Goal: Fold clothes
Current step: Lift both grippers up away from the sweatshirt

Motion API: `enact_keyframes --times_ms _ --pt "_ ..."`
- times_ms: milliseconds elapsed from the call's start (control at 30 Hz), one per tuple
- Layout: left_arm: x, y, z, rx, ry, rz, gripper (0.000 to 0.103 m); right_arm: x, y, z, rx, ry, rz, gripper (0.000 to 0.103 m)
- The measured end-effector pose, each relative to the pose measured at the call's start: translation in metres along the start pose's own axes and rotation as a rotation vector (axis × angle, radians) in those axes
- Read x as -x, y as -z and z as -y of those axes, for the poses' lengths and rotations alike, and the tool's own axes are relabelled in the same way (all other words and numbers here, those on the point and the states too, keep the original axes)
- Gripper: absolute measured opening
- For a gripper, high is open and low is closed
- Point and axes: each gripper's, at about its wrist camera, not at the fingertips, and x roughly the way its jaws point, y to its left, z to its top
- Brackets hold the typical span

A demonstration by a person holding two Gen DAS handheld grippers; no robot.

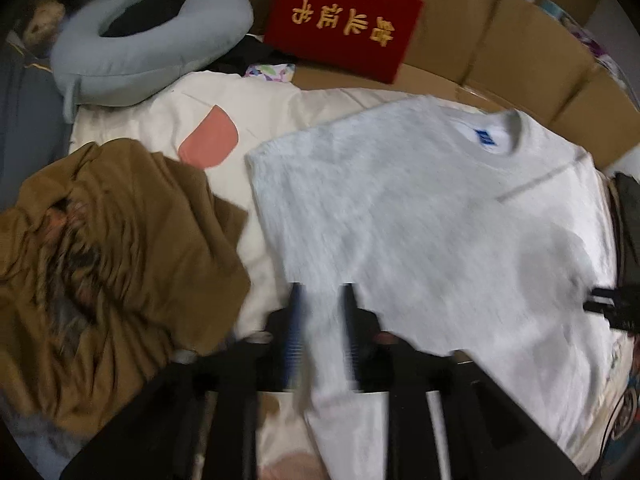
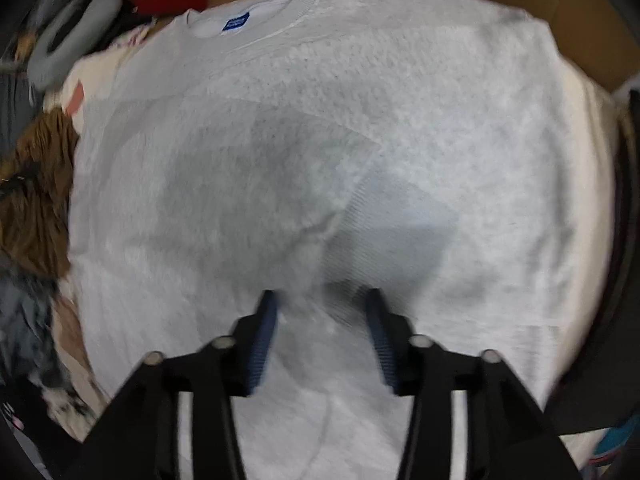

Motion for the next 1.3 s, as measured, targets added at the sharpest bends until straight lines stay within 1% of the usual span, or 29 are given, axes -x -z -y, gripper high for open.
enact_keyframes --times_ms 33,67,233,533,667,800,1000,1100,1200,1300 --pt "0.009 0.005 0.002 0.004 0.004 -0.002 0.048 0.008 0.003 0.0 0.02 0.032 0.003 0.046" --pt "0.017 0.009 0.003 0.013 0.011 -0.006 0.048 0.015 0.006 0.0 0.031 0.053 0.008 0.046" --pt "0.058 0.023 0.012 0.047 0.036 -0.011 0.048 0.059 0.025 0.01 0.025 0.081 0.016 0.046" --pt "0.146 0.034 0.038 0.031 0.046 0.024 0.048 0.164 0.034 0.024 -0.041 0.077 0.122 0.046" --pt "0.177 0.043 0.051 0.004 0.06 0.019 0.048 0.211 0.041 0.029 -0.043 0.084 0.17 0.046" --pt "0.211 0.055 0.061 -0.002 0.068 0.035 0.048 0.256 0.049 0.033 -0.063 0.071 0.214 0.046" --pt "0.259 0.075 0.066 -0.029 0.074 0.048 0.048 0.332 0.075 0.043 -0.098 0.068 0.302 0.046" --pt "0.273 0.087 0.063 0.004 0.088 0.03 0.048 0.366 0.088 0.053 -0.126 0.059 0.348 0.046" --pt "0.286 0.102 0.062 0.016 0.09 0.032 0.048 0.397 0.103 0.064 -0.157 0.047 0.382 0.046" --pt "0.3 0.116 0.063 0.027 0.102 0.042 0.048 0.425 0.121 0.073 -0.169 0.056 0.412 0.046"
